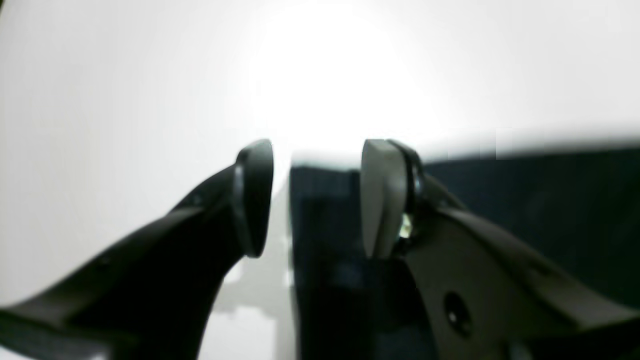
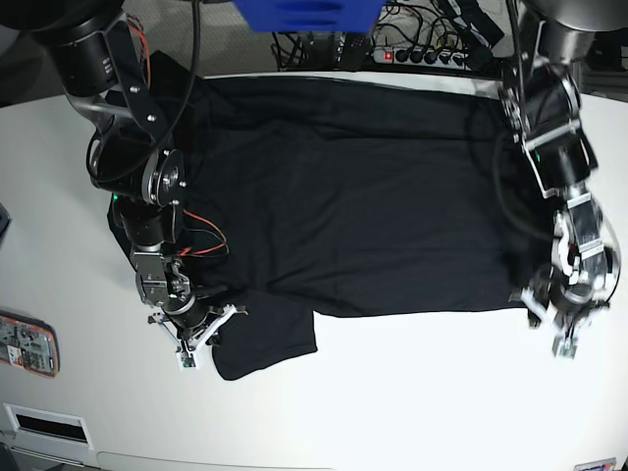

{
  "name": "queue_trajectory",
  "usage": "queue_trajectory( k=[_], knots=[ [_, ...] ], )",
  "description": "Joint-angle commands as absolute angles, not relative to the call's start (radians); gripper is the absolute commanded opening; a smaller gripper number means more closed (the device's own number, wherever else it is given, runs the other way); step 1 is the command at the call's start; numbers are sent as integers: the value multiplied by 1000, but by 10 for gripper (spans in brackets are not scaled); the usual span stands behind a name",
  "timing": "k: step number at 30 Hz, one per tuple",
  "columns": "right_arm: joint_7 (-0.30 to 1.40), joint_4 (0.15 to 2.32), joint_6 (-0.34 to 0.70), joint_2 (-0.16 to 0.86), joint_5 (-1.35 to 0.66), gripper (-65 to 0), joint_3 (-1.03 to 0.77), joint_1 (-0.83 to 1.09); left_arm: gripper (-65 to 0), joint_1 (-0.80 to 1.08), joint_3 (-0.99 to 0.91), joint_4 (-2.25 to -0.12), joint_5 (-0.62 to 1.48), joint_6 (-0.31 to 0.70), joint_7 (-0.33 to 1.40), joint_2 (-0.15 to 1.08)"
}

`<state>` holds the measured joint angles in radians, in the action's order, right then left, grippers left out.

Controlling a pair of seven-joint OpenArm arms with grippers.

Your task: Fold the T-shirt properly

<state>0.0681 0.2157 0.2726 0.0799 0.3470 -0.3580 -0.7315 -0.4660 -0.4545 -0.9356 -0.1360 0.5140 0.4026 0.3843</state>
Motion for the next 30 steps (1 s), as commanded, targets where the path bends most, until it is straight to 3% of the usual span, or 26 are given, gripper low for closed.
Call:
queue_trajectory(
  k=[1, 8, 12, 20, 30],
  knots=[
    [65, 228, 277, 82, 348, -650, -357, -763, -370, -516, -456, -880, -125, 510, 354, 415],
    [65, 228, 277, 85, 348, -650, -357, -763, -370, -601, -456, -579, -50, 510, 220, 460],
    [65, 228, 277, 87, 348, -650, -357, -763, -372, -558, -455, -579, -45, 510, 193, 467],
    [65, 228, 277, 87, 348, -650, -357, -763, -372, -424, -463, -799, -41, 509, 194, 495],
    [65, 228, 277, 82, 348, -650, -357, -763, -373, -420, -458, -673, -41, 509, 186, 456]
  ],
)
